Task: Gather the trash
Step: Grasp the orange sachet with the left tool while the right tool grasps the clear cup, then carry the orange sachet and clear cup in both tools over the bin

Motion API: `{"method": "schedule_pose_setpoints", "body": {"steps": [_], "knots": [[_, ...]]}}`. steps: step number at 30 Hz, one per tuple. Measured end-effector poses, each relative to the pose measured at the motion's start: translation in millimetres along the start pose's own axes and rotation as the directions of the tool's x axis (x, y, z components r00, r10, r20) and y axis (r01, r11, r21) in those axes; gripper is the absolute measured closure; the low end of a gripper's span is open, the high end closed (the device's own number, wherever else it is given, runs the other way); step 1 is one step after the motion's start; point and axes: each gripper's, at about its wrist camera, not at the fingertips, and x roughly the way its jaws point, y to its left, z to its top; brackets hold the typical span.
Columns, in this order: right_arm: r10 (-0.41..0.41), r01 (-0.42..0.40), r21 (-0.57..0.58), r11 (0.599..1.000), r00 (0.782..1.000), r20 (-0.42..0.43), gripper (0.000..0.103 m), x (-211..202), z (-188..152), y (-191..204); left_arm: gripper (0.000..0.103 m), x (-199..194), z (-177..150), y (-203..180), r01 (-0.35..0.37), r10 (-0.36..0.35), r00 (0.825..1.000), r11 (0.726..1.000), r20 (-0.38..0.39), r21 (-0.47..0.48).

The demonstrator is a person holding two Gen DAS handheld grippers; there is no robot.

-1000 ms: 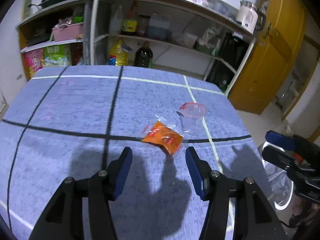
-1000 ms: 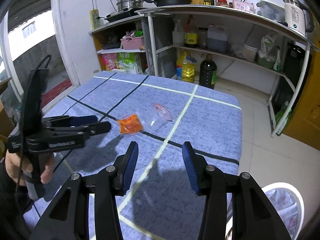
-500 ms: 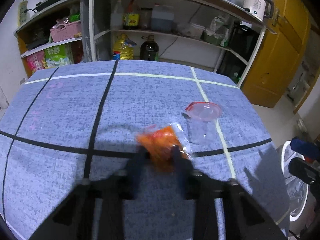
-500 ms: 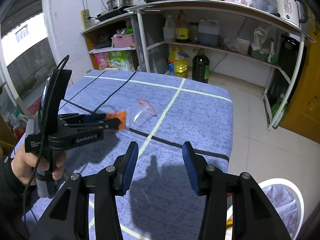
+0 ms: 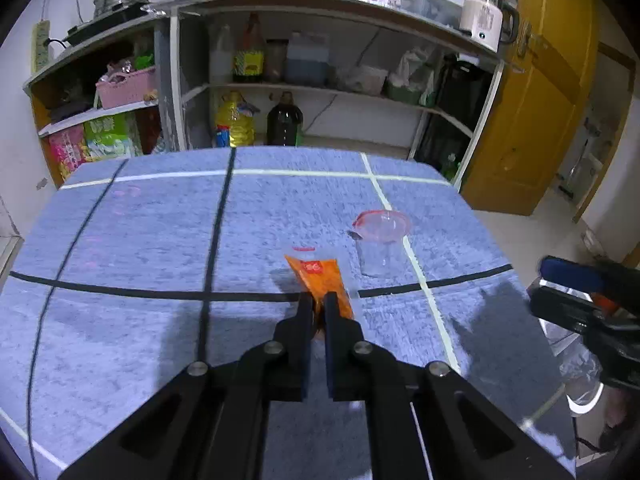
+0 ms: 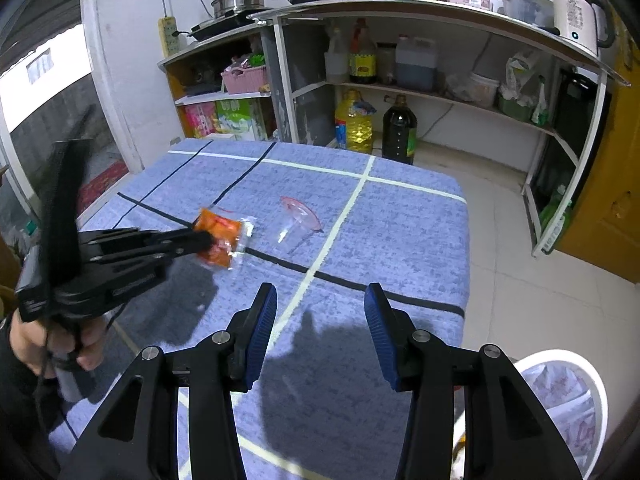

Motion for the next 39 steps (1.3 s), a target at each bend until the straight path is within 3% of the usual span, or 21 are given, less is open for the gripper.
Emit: {"method": "schedule_pose_setpoints", "body": {"steps": [12, 24, 25, 26, 32, 39], "knots": [[0.035, -0.024, 0.087, 0.996, 0.993, -0.117, 0.056, 66.8, 40.9, 22.6, 0.098, -42.6, -8.6, 45.3, -0.023, 0.028, 0.998, 0.997, 0.062, -0.080], [0.008, 0.042, 0.224, 0.974, 0.976, -0.216, 0.056, 131.8, 63.0, 22.0, 0.098, -45.4, -14.8, 63.0, -0.012, 0.018, 0.998, 0.995, 0.063, -0.100], [0.000, 0.049, 0.228, 0.973, 0.977, -0.212, 0.059, 133.1, 62.6, 21.8, 0.098, -44.7, -14.8, 63.2, -0.012, 0.019, 0.998, 0.995, 0.062, -0.099], [-0.002, 0.050, 0.228, 0.972, 0.979, -0.204, 0.070, 132.7, 62.4, 21.1, 0.098, -44.0, -15.3, 62.6, -0.012, 0.018, 0.998, 0.995, 0.060, -0.097], [0.021, 0.022, 0.234, 0.972, 0.984, -0.180, 0.070, 119.7, 54.7, 17.2, 0.098, -39.3, -15.1, 55.0, -0.004, 0.008, 0.999, 0.997, 0.048, -0.082], [0.048, -0.024, 0.232, 0.972, 0.994, -0.098, 0.070, 54.1, 32.1, 3.2, 0.098, -41.9, -13.7, 24.0, 0.046, -0.044, 0.998, 0.998, 0.054, -0.043]]}}
